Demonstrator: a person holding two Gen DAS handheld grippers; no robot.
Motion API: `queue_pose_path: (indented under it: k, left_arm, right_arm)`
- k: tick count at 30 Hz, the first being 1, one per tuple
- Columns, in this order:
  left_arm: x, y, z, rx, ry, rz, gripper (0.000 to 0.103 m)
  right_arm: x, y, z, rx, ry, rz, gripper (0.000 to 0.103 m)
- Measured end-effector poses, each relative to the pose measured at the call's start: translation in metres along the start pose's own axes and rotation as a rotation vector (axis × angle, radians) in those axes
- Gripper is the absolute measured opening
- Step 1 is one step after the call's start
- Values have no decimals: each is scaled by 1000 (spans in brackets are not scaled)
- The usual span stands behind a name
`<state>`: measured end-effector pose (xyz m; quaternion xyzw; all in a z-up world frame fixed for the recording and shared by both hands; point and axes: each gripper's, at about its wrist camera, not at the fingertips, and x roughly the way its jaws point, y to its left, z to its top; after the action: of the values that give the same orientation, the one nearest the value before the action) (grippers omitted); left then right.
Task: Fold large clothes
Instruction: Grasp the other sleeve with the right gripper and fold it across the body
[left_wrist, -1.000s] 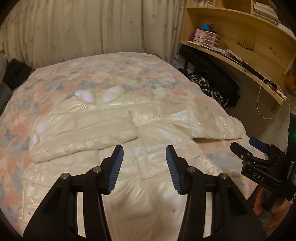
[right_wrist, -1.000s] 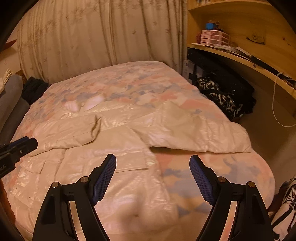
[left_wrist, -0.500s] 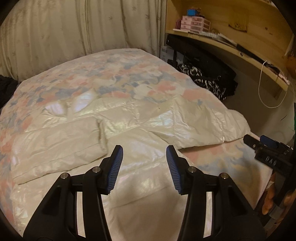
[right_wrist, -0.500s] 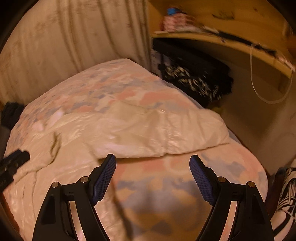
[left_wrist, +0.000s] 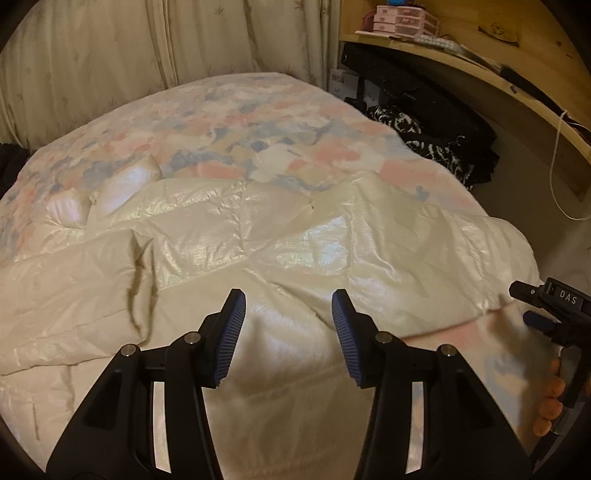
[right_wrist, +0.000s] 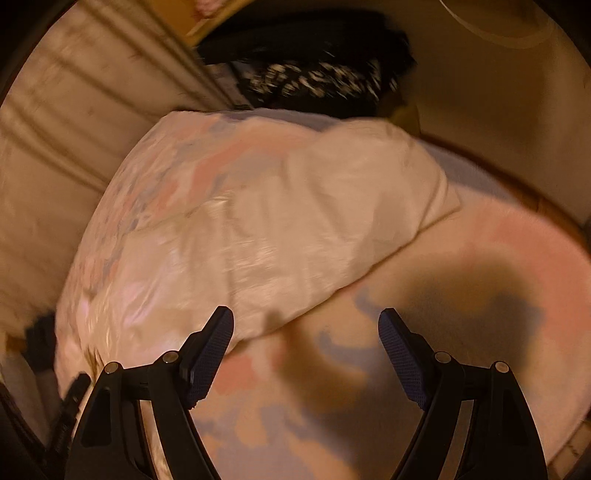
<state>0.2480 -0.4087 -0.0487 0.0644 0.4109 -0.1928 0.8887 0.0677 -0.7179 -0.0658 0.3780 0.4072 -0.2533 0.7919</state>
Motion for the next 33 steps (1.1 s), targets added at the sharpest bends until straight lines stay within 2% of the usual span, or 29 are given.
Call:
queue_pose_path:
  k: [1, 4, 7, 9, 12, 16, 20, 25, 29, 31, 33]
  left_arm:
    - [5, -1, 0, -3, 4, 1, 46]
    - [16, -5, 1, 0, 14, 5, 46]
    - [20, -5, -1, 2, 18, 2, 46]
    - [19, -1, -2, -5, 20, 1, 46]
    - [9, 11, -5, -26, 24, -5, 46]
    - [-11, 32, -10, -50, 18, -4, 46]
    - [-39, 65, -19, -80, 7, 10, 46]
    - [-76, 114, -35, -155, -19, 23, 46]
    - [-104, 163, -53, -233, -45, 46, 46]
    - [-114, 184, -61, -265, -52, 58, 46]
    - [-125, 212, -72, -299, -67, 83, 46]
  right_arm:
    - [9, -4, 3, 24, -3, 0, 82]
    - [26, -11, 11, 68, -30, -22, 70]
    - [37, -19, 22, 134, -51, -22, 52]
    - [38, -18, 25, 156, -64, -12, 27]
    - [26, -5, 24, 127, -117, -31, 11]
    - [-15, 38, 20, 22, -217, -12, 8]
    - [-68, 111, 12, -138, -324, 46, 7]
    - [-119, 237, -27, -427, -427, 142, 7]
    - [-107, 331, -76, -642, -426, 182, 7]
    - [-84, 374, -105, -742, -402, 175, 7]
    - [-49, 415, -138, -829, -340, 181, 7]
